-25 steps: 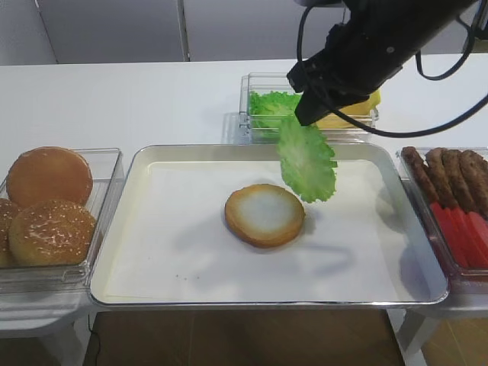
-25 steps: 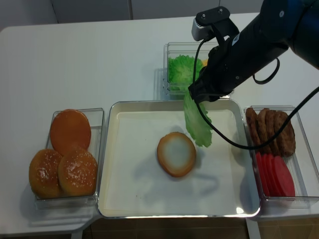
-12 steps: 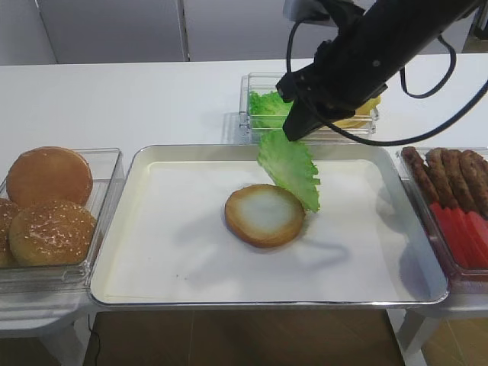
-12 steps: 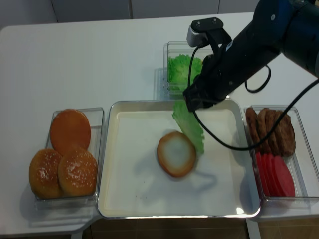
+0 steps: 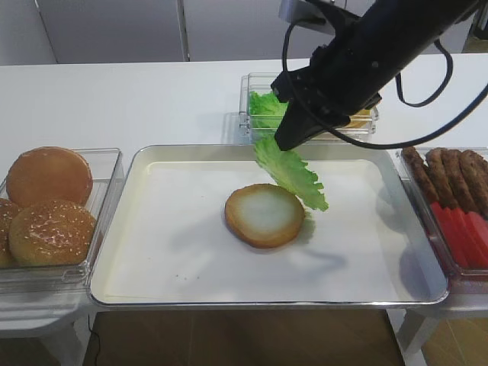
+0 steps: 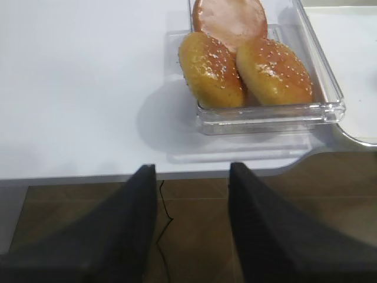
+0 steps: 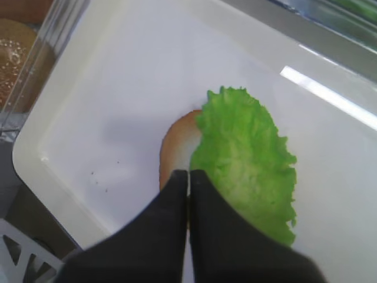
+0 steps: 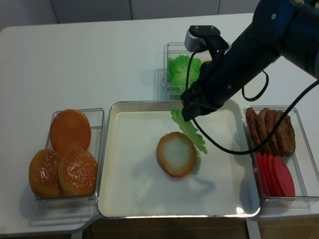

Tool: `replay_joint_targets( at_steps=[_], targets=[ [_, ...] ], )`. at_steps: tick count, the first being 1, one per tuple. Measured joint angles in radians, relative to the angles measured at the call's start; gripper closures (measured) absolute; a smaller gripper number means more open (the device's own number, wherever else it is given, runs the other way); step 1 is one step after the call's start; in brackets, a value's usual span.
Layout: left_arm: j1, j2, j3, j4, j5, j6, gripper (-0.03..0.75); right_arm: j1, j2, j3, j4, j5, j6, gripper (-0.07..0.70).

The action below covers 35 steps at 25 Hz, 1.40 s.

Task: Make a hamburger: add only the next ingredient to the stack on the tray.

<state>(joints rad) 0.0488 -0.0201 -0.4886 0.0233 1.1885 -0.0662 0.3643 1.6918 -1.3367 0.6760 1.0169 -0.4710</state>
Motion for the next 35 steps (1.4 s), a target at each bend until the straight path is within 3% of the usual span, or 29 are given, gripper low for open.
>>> replay_joint_targets(
  at_steps=[21,25,29,31,35],
  targets=[
    [0.000,0.000,0.000,0.000,0.000,0.000,0.409,0.000,0.000,0.000,0.050,0.023,-0.002,0.626],
    [0.000,0.000,0.000,0.000,0.000,0.000,0.410,0.000,0.000,-0.002,0.040,0.014,0.000,0.468],
    [0.000,0.000,0.000,0.000,0.000,0.000,0.412,0.000,-0.002,-0.032,-0.072,0.016,0.062,0.189],
    [0.000,0.000,0.000,0.000,0.000,0.000,0.412,0.000,-0.016,-0.042,-0.172,0.016,0.115,0.146],
    [0.000,0.000,0.000,0.000,0.000,0.000,0.412,-0.019,-0.067,-0.046,-0.365,0.049,0.224,0.144]
  ],
)
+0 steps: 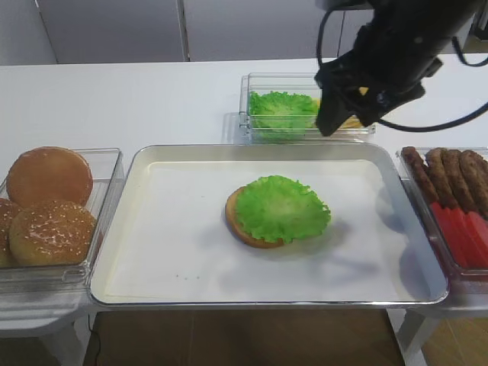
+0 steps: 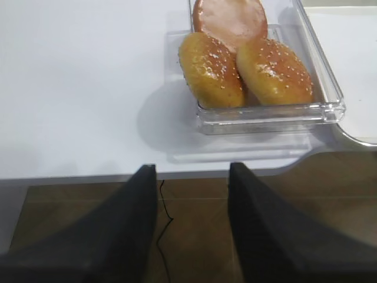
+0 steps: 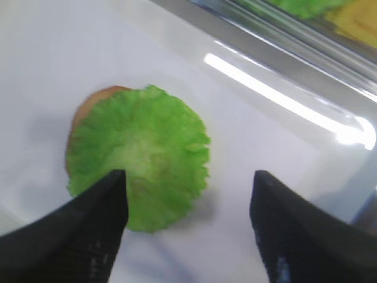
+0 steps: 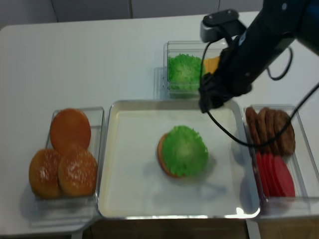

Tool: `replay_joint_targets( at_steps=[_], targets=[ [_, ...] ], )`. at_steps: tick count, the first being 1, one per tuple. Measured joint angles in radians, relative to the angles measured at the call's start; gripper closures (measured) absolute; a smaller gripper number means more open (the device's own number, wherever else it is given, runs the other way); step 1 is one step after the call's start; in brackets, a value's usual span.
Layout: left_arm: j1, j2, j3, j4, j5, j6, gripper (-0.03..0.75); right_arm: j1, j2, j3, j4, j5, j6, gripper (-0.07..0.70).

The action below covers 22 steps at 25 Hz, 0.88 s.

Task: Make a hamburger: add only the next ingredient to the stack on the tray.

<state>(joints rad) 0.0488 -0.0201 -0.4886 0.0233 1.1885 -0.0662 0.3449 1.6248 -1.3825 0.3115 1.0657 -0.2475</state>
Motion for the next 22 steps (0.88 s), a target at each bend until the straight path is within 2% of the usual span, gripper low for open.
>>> replay_joint_targets(
  at_steps=[6,11,17,22],
  targets=[
    [0.000,0.000,0.000,0.000,0.000,0.000,0.412,-0.165,-0.096,0.000,-0.041,0.089,0.047,0.176],
    [0.000,0.000,0.000,0.000,0.000,0.000,0.414,-0.283,-0.238,0.110,-0.051,0.091,0.058,0.184],
    [0.000,0.000,0.001,0.000,0.000,0.000,0.414,-0.296,-0.478,0.315,-0.081,0.085,0.077,0.185],
    [0.000,0.000,0.001,0.000,0.000,0.000,0.414,-0.297,-0.689,0.436,-0.128,0.087,0.111,0.185]
  ],
)
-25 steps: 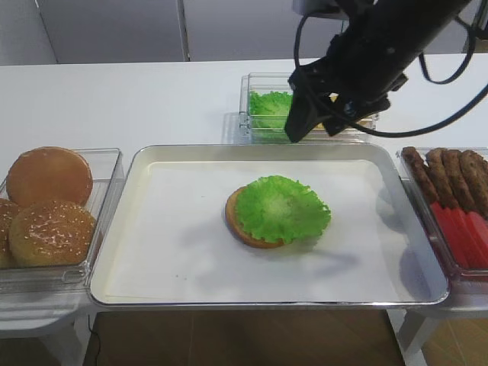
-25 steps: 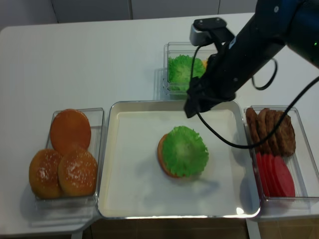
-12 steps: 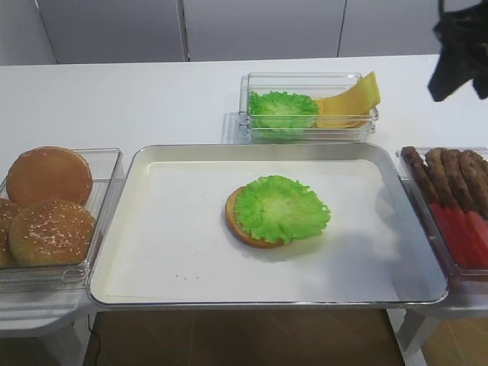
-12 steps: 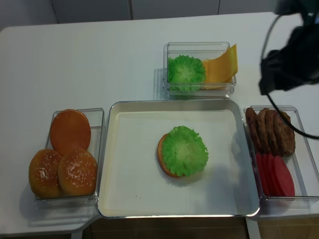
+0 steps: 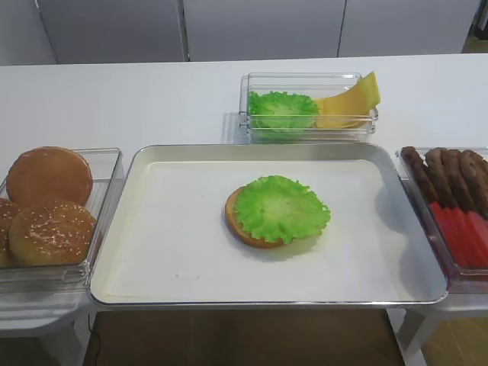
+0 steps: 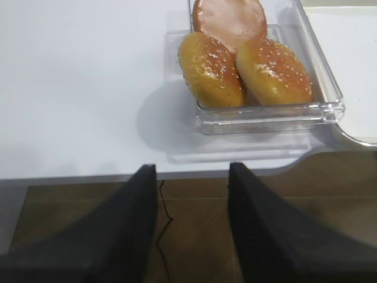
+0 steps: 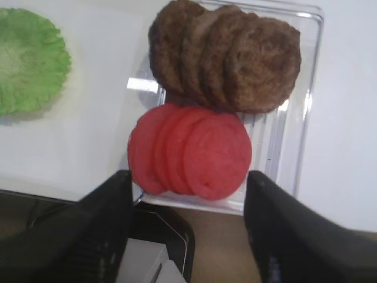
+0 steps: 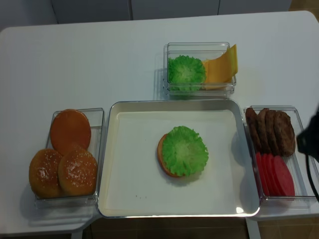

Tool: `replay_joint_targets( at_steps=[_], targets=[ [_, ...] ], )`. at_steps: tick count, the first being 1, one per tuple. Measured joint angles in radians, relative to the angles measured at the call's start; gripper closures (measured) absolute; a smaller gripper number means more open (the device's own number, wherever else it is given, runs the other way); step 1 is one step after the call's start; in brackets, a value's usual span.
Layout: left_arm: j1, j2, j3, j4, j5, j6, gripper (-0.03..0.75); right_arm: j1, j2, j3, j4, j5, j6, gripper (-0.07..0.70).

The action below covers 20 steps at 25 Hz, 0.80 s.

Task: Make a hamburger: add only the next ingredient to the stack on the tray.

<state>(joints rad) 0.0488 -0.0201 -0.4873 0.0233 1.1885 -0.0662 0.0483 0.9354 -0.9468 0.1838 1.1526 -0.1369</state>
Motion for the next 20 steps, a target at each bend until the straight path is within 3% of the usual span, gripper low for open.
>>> replay_joint_targets(
  at_steps=[8,15,20],
  targets=[
    [0.000,0.000,0.000,0.000,0.000,0.000,0.414,-0.002,-0.310,0.134,-0.037,0.047,0.050,0.185],
    [0.000,0.000,0.000,0.000,0.000,0.000,0.414,-0.002,-0.522,0.195,-0.040,0.107,0.054,0.185],
    [0.000,0.000,0.000,0.000,0.000,0.000,0.414,-0.002,-0.676,0.238,-0.041,0.118,0.074,0.185]
  ],
)
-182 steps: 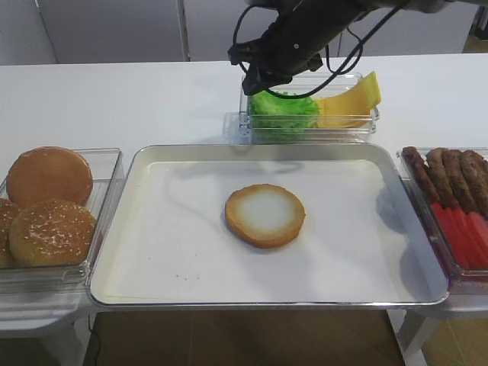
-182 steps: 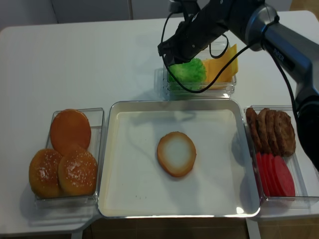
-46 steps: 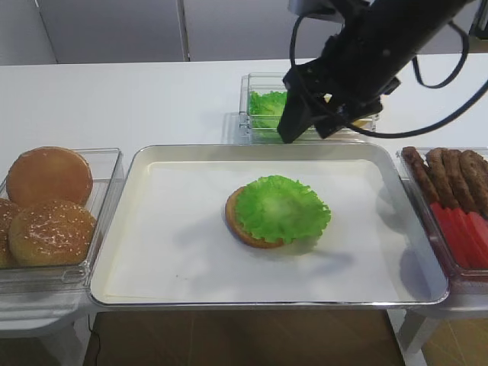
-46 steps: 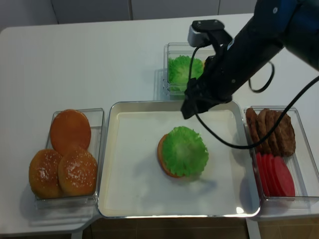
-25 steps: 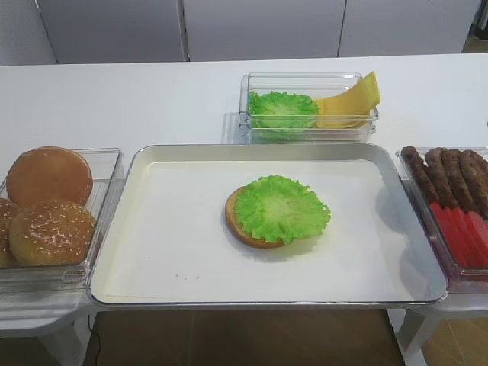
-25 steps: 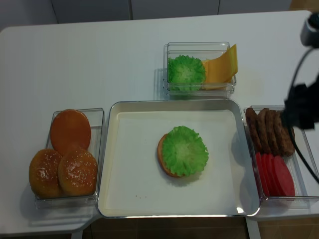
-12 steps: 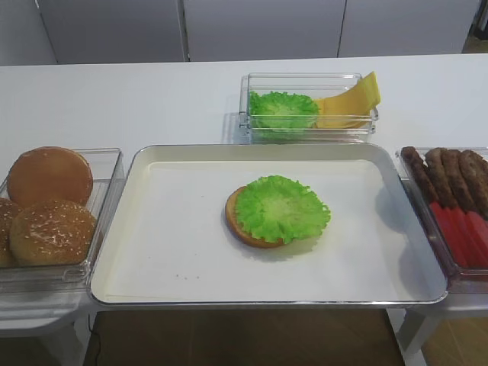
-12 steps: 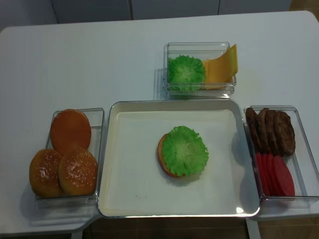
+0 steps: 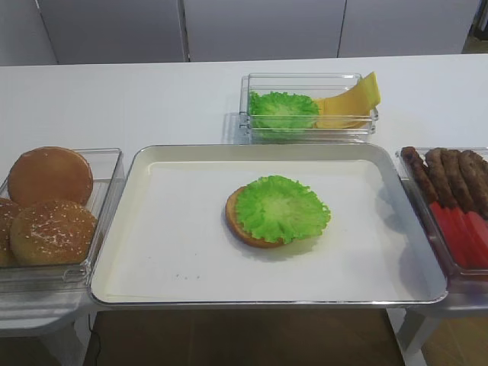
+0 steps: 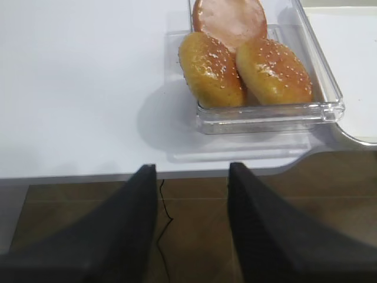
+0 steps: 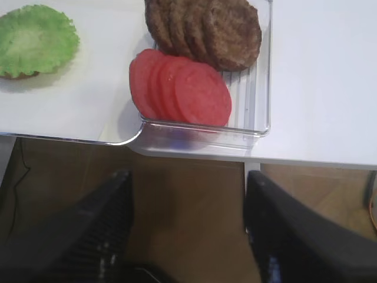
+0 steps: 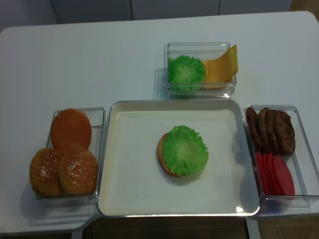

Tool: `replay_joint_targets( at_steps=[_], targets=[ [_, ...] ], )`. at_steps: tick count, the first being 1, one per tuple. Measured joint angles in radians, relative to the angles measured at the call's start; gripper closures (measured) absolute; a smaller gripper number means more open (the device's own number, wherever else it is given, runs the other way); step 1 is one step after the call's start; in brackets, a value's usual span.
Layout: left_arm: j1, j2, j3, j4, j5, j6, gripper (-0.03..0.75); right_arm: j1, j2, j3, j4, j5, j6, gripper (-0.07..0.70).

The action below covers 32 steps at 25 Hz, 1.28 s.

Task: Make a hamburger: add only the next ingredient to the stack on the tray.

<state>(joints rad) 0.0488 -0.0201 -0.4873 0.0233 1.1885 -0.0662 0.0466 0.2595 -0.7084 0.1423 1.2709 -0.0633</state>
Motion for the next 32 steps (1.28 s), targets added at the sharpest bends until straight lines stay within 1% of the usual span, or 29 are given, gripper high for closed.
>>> replay_joint_targets(
  at_steps=[5,8,15,18,23,25,32],
  targets=[
    [0.000,0.000,0.000,0.000,0.000,0.000,0.414,0.000,-0.175,0.028,-0.003,0.008,0.008,0.185],
    [0.000,0.000,0.000,0.000,0.000,0.000,0.414,0.000,-0.249,0.060,-0.006,0.011,0.010,0.185],
    [0.000,0.000,0.000,0.000,0.000,0.000,0.414,0.000,-0.279,0.154,-0.007,0.012,0.023,0.186],
    [0.000,0.000,0.000,0.000,0.000,0.000,0.414,0.000,-0.279,0.194,-0.014,-0.027,0.051,0.185],
    [0.000,0.000,0.000,0.000,0.000,0.000,0.414,0.000,-0.279,0.216,-0.045,-0.109,0.063,0.186],
    [0.000,0.000,0.000,0.000,0.000,0.000,0.414,0.000,-0.279,0.233,-0.047,-0.112,0.063,0.186],
    [0.000,0.000,0.000,0.000,0.000,0.000,0.414,0.000,-0.279,0.234,-0.047,-0.114,0.063,0.194]
  ],
)
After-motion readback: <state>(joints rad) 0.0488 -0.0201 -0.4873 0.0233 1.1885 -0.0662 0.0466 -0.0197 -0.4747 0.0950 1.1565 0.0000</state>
